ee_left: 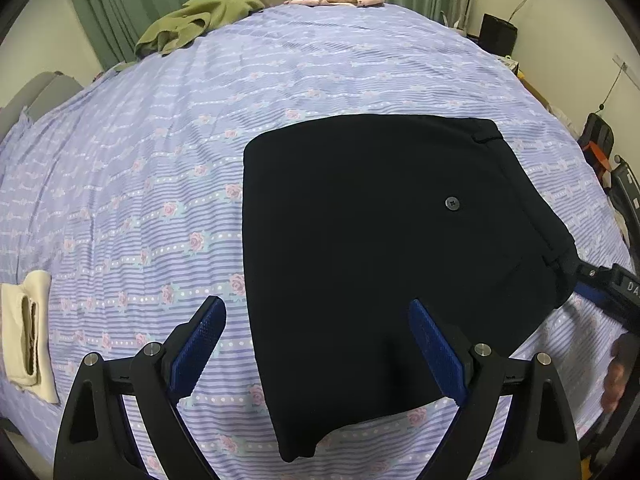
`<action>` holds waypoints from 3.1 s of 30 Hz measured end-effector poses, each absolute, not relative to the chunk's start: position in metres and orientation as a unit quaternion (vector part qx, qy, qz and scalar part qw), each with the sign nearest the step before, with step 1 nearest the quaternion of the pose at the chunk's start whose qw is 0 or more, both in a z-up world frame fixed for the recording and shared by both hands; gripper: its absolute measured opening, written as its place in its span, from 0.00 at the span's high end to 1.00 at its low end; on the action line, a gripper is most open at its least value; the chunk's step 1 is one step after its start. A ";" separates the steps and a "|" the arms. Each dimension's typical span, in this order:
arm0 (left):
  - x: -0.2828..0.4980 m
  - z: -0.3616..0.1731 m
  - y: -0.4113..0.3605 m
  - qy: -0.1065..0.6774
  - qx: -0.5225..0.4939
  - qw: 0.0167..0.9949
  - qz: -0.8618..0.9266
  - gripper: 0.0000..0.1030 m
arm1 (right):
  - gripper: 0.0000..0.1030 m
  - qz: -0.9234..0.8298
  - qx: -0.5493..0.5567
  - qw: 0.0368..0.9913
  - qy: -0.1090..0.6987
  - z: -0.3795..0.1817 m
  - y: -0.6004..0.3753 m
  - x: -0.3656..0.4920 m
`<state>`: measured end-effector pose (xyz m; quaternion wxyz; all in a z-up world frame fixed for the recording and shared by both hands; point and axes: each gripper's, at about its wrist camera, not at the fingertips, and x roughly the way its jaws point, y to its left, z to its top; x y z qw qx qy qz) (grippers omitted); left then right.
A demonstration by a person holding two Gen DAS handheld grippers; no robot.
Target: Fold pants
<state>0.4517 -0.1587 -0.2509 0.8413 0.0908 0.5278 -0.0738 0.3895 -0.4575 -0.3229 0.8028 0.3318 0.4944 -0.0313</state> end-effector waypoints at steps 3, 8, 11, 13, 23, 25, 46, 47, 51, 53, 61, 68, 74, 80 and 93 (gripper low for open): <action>0.452 -0.250 -0.162 0.527 0.092 0.842 -0.076 0.09 | 0.24 -0.032 0.388 0.782 0.486 -0.340 -0.456 0.388; 0.453 -0.250 -0.159 0.526 0.093 0.842 -0.073 0.09 | 0.23 -0.013 0.460 0.745 0.483 -0.369 -0.444 0.388; 0.455 -0.251 -0.151 0.526 0.088 0.844 -0.064 0.09 | 0.12 -0.015 0.465 0.753 0.465 -0.374 -0.436 0.390; 0.457 -0.254 -0.145 0.529 0.078 0.843 -0.057 0.09 | 0.08 -0.023 0.472 0.754 0.457 -0.375 -0.433 0.393; 0.463 -0.270 -0.120 0.552 0.006 0.833 -0.040 0.09 | 0.13 -0.045 0.499 0.748 0.436 -0.361 -0.433 0.423; 0.463 -0.270 -0.118 0.547 0.010 0.836 -0.041 0.09 | 0.15 -0.026 0.506 0.760 0.407 -0.341 -0.431 0.421; 0.547 -0.314 -0.038 0.561 -0.176 0.796 -0.143 0.09 | 0.59 -0.212 0.219 0.816 0.491 -0.332 -0.377 0.459; 0.551 -0.319 -0.039 0.564 -0.180 0.791 -0.156 0.10 | 0.59 -0.213 0.196 0.822 0.490 -0.332 -0.373 0.458; 0.563 -0.339 -0.048 0.573 -0.175 0.774 -0.207 0.11 | 0.60 -0.210 0.165 0.831 0.488 -0.322 -0.371 0.453; 0.565 -0.343 -0.051 0.569 -0.177 0.771 -0.223 0.11 | 0.60 -0.208 0.162 0.832 0.487 -0.323 -0.370 0.454; 0.579 -0.352 -0.074 0.569 -0.207 0.738 -0.298 0.11 | 0.60 -0.207 0.169 0.832 0.486 -0.330 -0.369 0.459; 0.590 -0.352 -0.078 0.572 -0.288 0.700 -0.315 0.23 | 0.60 -0.211 0.172 0.832 0.483 -0.334 -0.368 0.461; 0.585 -0.333 -0.087 0.570 -0.245 0.716 -0.321 0.39 | 0.59 -0.215 0.190 0.828 0.482 -0.336 -0.371 0.460; 0.599 -0.362 -0.085 0.618 -0.235 0.698 -0.275 0.66 | 0.59 -0.219 0.193 0.822 0.489 -0.337 -0.371 0.464; 0.544 -0.279 -0.134 0.558 -0.029 0.800 -0.219 0.84 | 0.72 -0.173 0.158 0.852 0.468 -0.290 -0.358 0.453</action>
